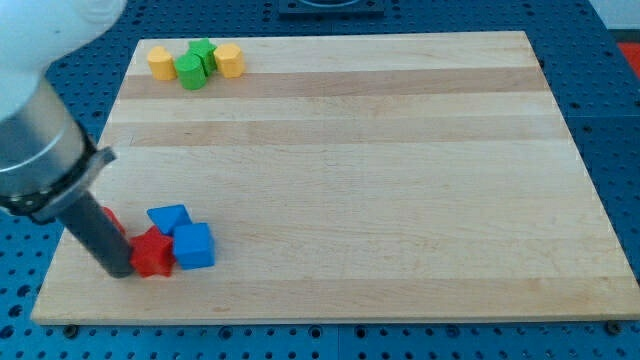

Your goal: Move the blue cube upwards

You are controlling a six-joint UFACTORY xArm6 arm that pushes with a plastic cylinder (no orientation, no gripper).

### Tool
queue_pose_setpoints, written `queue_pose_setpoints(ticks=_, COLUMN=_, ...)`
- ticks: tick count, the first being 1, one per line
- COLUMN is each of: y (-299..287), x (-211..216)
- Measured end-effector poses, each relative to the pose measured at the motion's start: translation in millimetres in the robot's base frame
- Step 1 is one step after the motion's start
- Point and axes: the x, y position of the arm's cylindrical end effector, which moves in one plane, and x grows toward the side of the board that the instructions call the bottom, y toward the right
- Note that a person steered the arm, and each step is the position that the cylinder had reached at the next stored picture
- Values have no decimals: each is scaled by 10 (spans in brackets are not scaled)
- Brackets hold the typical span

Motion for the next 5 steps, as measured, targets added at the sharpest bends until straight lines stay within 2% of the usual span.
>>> queue_pose_setpoints(ticks=2, y=220, x=365)
queue_pose_setpoints(ticks=3, y=700, x=120)
queue_pose_setpoints(ticks=5, y=619, x=-664)
